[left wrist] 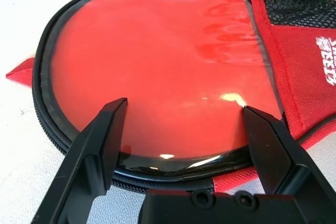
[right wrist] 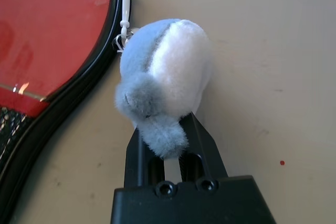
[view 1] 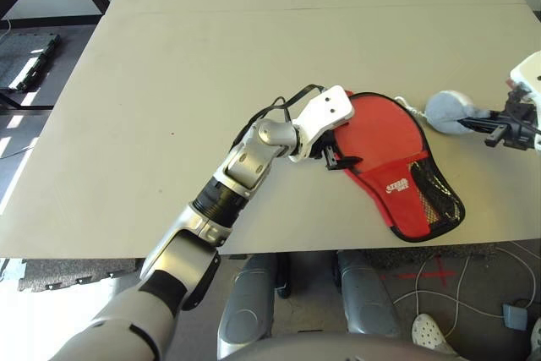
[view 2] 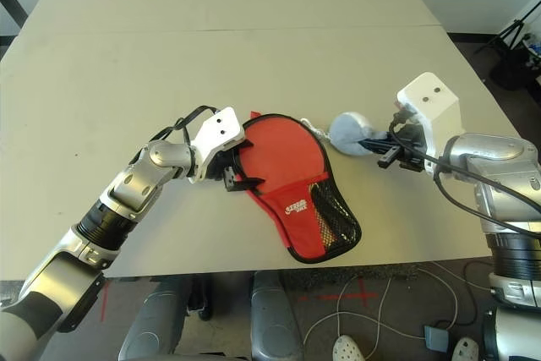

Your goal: Store the ping-pong paddle in its case and zip it.

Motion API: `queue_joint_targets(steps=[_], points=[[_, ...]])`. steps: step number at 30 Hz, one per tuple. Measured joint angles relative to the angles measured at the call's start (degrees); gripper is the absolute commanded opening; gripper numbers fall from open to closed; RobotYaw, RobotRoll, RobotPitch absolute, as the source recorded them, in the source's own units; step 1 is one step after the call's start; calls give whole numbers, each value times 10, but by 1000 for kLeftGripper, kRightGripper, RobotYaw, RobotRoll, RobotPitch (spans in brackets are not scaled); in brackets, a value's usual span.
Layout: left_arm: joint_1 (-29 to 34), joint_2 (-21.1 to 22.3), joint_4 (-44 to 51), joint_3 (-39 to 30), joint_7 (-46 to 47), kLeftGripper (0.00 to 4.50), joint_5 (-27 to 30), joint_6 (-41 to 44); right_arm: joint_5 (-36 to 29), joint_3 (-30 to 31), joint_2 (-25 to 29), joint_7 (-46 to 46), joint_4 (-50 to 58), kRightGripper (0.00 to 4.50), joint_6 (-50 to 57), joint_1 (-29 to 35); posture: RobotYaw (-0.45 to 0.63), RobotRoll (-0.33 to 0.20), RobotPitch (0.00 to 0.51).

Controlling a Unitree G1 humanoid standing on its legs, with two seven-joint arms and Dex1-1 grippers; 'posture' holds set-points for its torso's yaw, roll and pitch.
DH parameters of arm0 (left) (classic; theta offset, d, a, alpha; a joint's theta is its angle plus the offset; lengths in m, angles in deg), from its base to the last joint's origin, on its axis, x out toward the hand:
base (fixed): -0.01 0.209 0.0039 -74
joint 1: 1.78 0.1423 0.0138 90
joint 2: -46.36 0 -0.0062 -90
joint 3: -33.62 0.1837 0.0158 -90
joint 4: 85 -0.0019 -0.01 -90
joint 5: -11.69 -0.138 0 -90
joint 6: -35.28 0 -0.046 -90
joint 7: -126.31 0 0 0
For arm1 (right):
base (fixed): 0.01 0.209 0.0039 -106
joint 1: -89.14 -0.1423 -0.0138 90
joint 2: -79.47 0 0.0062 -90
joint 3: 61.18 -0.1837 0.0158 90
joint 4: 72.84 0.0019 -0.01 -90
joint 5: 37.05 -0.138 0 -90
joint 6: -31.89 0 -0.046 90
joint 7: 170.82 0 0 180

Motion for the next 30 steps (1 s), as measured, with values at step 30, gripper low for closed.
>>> queue_joint_targets(steps=[30], points=[[-6, -9, -19, 0, 0, 4500, 0, -6, -71, -90, 178, -299, 83, 141, -48, 320, -206, 0, 263]])
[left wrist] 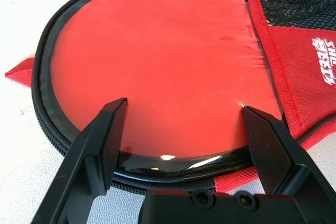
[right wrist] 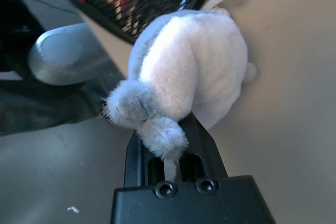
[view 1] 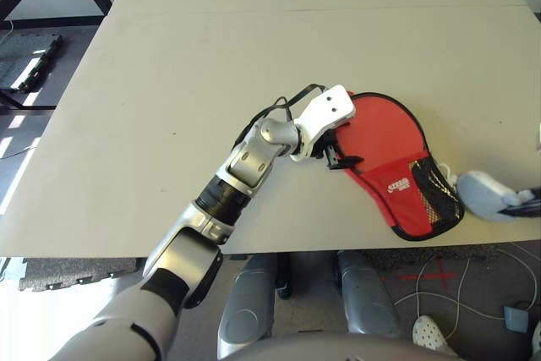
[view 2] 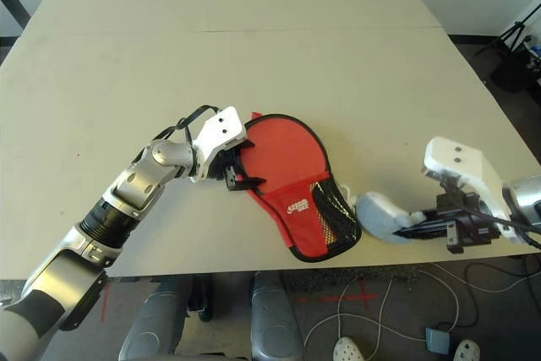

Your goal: Store the ping-pong paddle in its case and zip it.

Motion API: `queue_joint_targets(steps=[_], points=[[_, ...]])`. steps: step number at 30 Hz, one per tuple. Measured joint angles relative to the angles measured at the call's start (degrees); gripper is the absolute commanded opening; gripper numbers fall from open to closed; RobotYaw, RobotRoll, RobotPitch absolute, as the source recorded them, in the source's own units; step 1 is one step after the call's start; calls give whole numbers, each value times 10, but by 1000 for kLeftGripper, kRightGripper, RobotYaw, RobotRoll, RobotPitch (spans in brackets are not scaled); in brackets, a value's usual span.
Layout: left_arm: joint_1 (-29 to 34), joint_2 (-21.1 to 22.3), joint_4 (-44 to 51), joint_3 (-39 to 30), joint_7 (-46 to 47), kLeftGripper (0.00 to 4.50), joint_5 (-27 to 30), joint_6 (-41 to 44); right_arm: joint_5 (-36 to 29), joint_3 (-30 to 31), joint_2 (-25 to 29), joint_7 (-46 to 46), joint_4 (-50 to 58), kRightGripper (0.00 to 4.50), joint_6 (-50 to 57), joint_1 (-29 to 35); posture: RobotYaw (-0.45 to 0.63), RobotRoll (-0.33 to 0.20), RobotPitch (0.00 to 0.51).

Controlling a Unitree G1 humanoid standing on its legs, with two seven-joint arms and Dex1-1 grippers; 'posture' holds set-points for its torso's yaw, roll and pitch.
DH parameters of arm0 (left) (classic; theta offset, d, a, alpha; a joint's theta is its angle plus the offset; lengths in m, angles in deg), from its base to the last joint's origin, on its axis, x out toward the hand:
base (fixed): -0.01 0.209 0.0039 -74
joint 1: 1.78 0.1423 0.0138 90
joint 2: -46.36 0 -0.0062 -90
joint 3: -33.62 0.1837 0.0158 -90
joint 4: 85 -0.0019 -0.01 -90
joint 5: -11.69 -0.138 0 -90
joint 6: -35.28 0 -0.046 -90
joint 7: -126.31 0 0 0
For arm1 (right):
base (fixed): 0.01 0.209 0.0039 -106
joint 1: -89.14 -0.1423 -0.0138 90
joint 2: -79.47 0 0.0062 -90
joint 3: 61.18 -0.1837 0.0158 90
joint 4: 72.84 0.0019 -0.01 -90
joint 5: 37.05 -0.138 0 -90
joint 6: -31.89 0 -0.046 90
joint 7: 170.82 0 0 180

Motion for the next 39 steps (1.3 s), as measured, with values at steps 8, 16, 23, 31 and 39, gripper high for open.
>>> queue_joint_targets(steps=[8, 16, 23, 31, 39], points=[[-1, -4, -8, 0, 0, 4500, 0, -5, -26, -40, 20, -10, 40, 141, -13, 104, -210, 0, 261], [-1, -2, -9, 0, 4, 4500, 0, -8, -63, -54, 16, -25, 52, 2114, 31, 73, -201, 0, 261], [2, 6, 2, -2, 4, 4500, 0, -3, -159, -89, 46, -28, 5, 4234, 103, -3, -199, 0, 257], [8, 32, 44, -12, -6, 4500, 9, 31, -198, -65, 9, -16, -100, 4489, 152, -143, -185, 0, 253], [1, 39, 63, -128, 49, 4500, 50, 54, -156, -67, -201, 225, -209, 4489, 94, -336, -180, 0, 253]])
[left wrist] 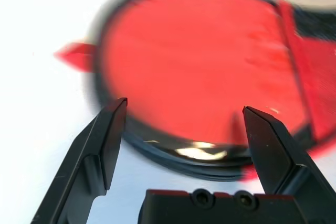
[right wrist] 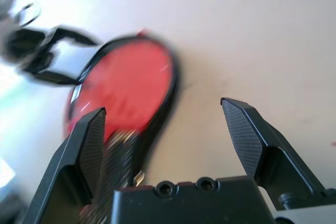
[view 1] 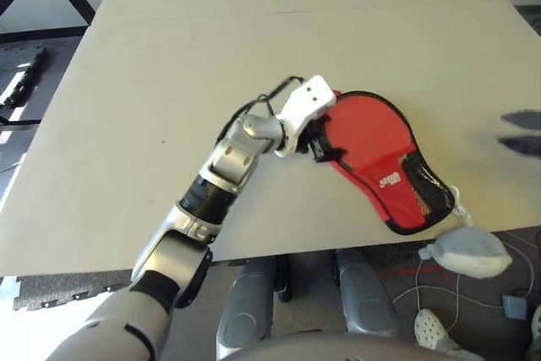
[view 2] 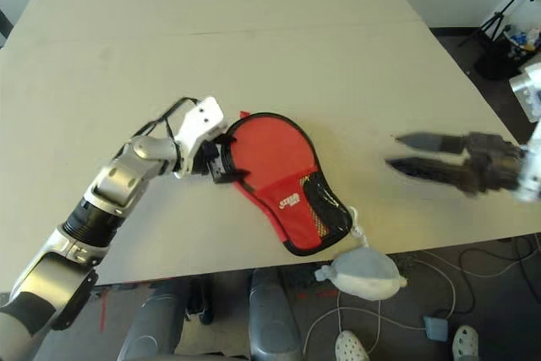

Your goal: Store the ping-pong paddle in its case and zip it.

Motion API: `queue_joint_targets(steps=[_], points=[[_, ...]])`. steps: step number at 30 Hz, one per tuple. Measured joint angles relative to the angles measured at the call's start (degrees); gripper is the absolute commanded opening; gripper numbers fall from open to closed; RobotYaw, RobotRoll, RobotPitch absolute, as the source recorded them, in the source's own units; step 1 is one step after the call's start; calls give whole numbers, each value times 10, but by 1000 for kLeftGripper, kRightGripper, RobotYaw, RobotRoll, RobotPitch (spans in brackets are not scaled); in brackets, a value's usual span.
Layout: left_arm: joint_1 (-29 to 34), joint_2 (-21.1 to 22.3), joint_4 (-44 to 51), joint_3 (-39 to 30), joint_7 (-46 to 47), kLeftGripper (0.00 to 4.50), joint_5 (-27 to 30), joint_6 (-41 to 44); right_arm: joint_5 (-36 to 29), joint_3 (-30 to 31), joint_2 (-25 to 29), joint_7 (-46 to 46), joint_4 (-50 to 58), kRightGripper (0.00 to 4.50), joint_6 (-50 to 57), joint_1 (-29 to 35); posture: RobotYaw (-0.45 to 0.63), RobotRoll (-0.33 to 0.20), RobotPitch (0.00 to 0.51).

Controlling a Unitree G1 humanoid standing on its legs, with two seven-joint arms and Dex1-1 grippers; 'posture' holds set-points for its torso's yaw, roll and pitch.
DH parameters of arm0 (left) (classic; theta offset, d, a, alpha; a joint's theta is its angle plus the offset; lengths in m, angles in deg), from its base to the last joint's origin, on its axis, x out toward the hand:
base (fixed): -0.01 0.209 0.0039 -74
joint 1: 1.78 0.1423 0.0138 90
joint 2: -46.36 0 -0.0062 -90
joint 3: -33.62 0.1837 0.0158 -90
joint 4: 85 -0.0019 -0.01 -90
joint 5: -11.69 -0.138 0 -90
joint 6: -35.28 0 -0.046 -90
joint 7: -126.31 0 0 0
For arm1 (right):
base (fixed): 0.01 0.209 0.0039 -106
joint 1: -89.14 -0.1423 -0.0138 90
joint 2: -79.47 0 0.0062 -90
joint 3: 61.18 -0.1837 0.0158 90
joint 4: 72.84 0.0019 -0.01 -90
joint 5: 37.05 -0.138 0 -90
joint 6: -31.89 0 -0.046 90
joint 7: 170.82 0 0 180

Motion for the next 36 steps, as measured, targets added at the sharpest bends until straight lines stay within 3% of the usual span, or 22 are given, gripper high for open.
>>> queue_joint_targets(steps=[3, 9, 13, 20, 29, 36], points=[[-7, 20, 9, -62, 29, 4500, 19, 5, 24, -21, -56, 92, -33, 4489, -60, -30, -149, 0, 256], [14, 54, 14, -148, 87, 4500, 40, 8, 73, -47, -116, 225, -108, 4489, -199, -76, -117, 0, 250], [32, 60, 13, -226, 168, 4500, 43, -17, 111, -55, -139, 308, -184, 4489, -302, -103, -94, 0, 244], [57, 68, -13, -322, 281, 4500, 51, -69, 150, -54, -151, 370, -329, 4489, -414, -164, -60, 0, 234], [118, 76, -58, -340, 327, 4500, 50, -173, 173, -36, -169, 378, -415, 4489, -455, -202, -51, 0, 219], [137, 75, -71, -338, 339, 4500, 51, -188, 184, -29, -173, 373, -432, 4489, -467, -214, -47, 0, 223]])
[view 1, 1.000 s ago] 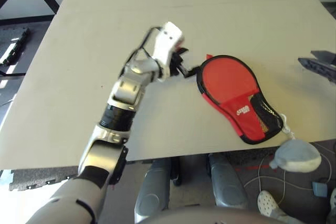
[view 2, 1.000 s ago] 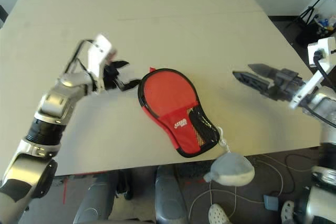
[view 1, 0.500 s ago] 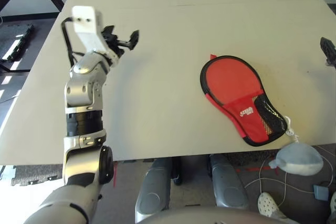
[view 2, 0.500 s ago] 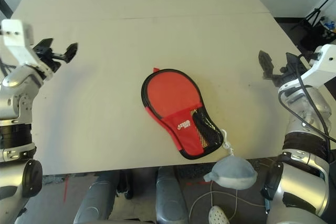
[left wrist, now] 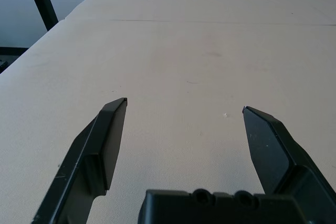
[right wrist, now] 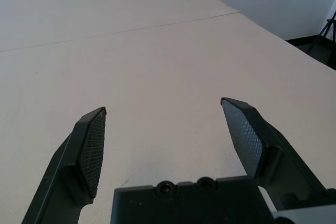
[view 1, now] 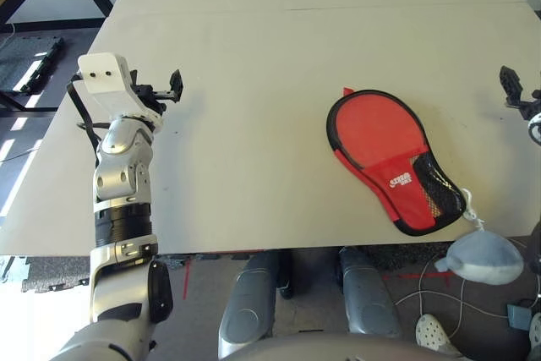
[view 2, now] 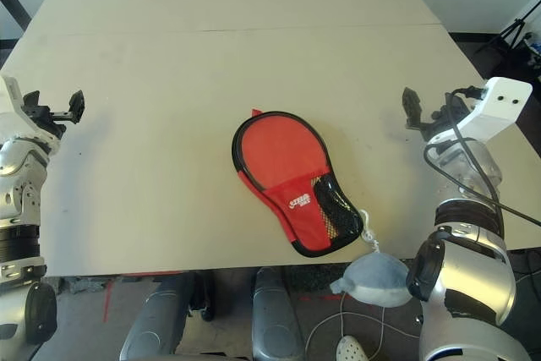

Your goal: Store the ping-pong paddle in its case and zip it.

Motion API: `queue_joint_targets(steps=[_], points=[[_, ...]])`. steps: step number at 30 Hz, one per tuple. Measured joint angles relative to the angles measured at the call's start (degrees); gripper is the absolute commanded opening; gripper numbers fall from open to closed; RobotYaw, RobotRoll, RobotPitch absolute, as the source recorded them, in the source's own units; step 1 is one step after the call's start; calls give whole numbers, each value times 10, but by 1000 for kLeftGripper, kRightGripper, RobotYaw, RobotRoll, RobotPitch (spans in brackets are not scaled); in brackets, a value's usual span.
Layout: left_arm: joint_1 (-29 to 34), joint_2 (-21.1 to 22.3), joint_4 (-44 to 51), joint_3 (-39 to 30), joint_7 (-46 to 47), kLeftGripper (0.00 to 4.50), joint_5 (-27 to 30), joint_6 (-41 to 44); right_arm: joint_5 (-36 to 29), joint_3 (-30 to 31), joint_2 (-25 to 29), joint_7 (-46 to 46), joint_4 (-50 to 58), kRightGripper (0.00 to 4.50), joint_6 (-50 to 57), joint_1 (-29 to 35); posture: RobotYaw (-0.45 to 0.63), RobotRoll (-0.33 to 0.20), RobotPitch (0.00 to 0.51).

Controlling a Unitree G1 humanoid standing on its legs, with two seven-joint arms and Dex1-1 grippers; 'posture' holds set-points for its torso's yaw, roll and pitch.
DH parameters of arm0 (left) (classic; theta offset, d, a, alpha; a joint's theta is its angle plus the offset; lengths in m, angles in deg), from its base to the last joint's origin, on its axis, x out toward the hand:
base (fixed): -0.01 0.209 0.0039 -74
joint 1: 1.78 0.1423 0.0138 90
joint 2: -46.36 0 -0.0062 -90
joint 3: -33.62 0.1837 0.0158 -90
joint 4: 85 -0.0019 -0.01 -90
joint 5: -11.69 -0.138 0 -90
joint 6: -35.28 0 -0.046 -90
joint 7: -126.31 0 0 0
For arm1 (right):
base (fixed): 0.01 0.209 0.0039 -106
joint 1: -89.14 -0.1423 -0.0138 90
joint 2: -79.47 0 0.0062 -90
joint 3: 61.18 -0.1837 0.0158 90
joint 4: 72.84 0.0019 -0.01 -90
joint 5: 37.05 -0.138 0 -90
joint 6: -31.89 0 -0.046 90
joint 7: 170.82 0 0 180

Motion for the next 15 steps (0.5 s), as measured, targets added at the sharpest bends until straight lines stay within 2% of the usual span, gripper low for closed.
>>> queue_joint_targets(steps=[15], points=[[4, 3, -14, 19, -5, 4500, 3, 0, 9, 7, -10, -1, 1, 4489, -1, -1, -30, 0, 233]])
